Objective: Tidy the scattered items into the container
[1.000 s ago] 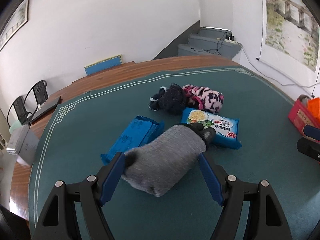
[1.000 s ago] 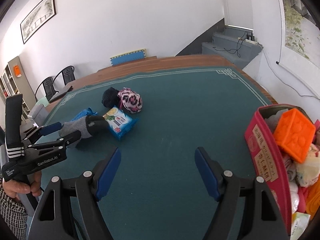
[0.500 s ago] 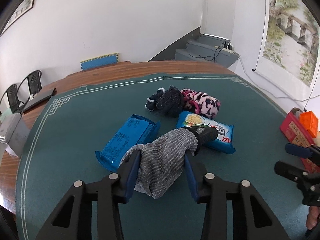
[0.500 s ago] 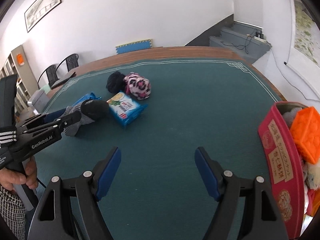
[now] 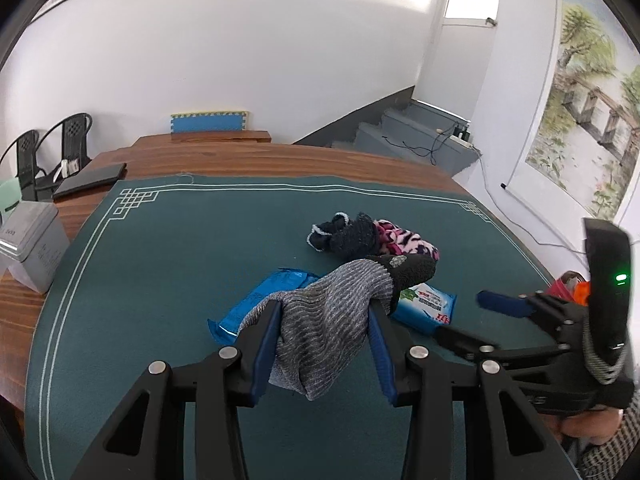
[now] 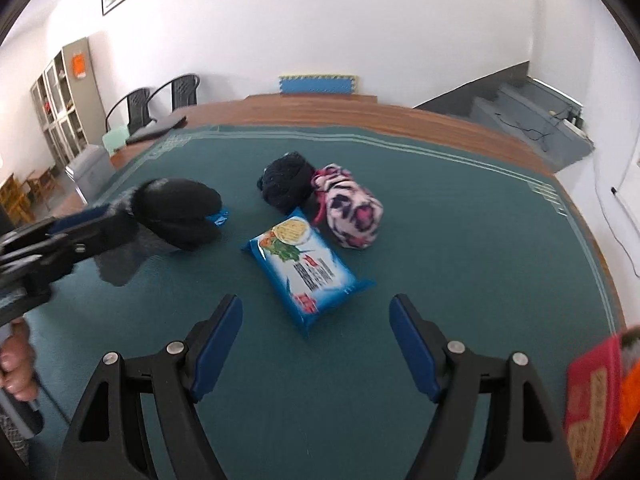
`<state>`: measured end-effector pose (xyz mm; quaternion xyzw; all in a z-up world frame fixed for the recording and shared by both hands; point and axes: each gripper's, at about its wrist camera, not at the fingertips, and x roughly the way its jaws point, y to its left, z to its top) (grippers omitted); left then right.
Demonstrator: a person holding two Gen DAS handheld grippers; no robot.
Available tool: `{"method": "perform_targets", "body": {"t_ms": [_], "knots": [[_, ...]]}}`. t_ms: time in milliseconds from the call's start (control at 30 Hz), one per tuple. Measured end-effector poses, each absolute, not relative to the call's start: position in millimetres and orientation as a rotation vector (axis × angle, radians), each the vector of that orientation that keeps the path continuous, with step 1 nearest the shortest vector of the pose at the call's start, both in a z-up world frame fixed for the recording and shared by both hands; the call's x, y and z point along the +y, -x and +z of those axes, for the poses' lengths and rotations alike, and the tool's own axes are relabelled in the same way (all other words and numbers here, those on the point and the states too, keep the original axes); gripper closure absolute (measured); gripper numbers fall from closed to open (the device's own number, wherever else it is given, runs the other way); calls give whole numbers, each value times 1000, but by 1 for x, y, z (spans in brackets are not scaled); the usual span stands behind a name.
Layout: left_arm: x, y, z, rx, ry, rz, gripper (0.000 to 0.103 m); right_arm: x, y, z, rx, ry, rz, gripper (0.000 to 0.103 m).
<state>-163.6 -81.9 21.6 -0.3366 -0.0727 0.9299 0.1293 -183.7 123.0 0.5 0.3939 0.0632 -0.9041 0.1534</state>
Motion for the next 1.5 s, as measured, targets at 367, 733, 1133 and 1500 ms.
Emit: {"method": "perform_targets", "body": {"t_ms": [367, 733, 1133, 1500], "knots": [[-92, 168, 28, -247, 957, 2718, 59, 98, 217, -26, 239, -1218, -2553, 24], [-91, 165, 27, -246, 956, 2729, 59, 119, 197, -20, 133, -1245, -2615, 57], [-68, 156, 25, -128, 936, 2773, 59, 165, 145, 14, 59, -1127, -2714, 59], [-54, 150, 29, -100, 958, 2768, 59, 186, 121, 19, 1, -1084, -2711, 60]]}}
